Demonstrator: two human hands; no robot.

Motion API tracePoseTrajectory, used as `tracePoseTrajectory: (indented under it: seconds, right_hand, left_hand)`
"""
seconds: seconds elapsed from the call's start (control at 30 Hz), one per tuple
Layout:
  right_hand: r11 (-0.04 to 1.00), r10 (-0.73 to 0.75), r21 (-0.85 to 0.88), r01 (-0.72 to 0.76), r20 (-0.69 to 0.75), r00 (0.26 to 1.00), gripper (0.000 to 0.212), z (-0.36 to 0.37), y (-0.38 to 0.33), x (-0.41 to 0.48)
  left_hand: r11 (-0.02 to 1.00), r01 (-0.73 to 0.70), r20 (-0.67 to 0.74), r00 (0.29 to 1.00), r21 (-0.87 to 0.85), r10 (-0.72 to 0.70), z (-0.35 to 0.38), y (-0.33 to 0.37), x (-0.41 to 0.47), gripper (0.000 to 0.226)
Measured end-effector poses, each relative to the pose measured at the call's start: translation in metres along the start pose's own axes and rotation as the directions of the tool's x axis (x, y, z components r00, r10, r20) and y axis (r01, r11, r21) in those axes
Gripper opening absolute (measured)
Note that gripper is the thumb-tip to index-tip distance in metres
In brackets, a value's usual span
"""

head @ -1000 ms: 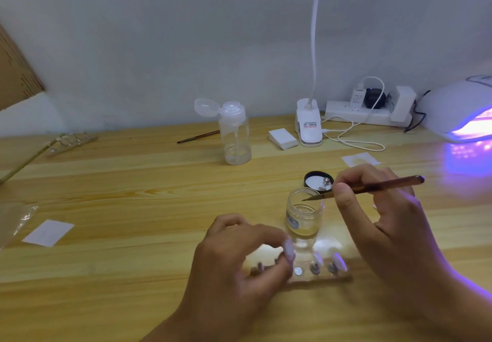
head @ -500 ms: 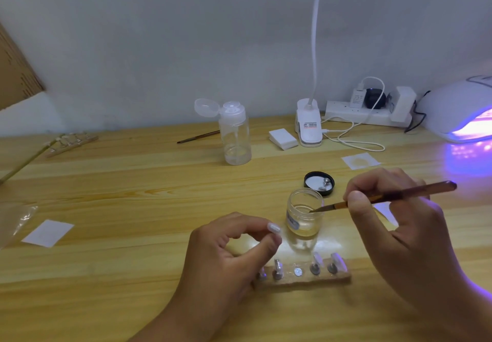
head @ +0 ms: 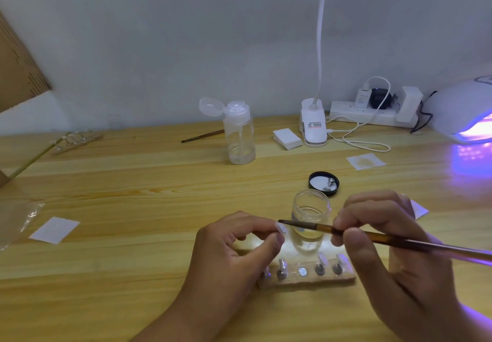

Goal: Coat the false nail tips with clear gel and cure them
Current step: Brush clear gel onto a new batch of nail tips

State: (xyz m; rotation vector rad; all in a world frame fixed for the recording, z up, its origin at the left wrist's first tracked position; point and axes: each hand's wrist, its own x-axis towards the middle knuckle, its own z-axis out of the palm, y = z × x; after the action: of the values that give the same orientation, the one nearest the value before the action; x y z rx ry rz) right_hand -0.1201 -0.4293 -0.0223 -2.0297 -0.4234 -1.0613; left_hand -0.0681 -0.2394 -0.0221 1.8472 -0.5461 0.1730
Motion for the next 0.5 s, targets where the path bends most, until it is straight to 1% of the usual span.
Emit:
tracePoseTrajectory:
  seconds: [0.2,0.3,0.5]
  right_hand:
    - [1.000,-0.007,-0.019,0.007,0.021,1.000,0.024,0.0008,0.0016,-0.0006]
    - [1.000,-0.012,-0.020,0.013,0.029,0.999,0.008,0.0002,0.0015,-0.0005]
    - [1.000,-0.013,-0.016,0.013,0.043,0.999,0.011,-0.0022,0.0004,-0.0004]
  left_hand:
    - [1.000,-0.002,0.015,1.000,0.019,0.002,0.0001,0.0004,0.0003,0.021]
    - [1.000,-0.001,0.023,1.000,0.021,0.000,0.0000,0.0005,-0.0003,0.021]
    - [1.000,0.017,0.009,1.000,0.010,-0.017,-0.0002,0.0016,-0.0005,0.020]
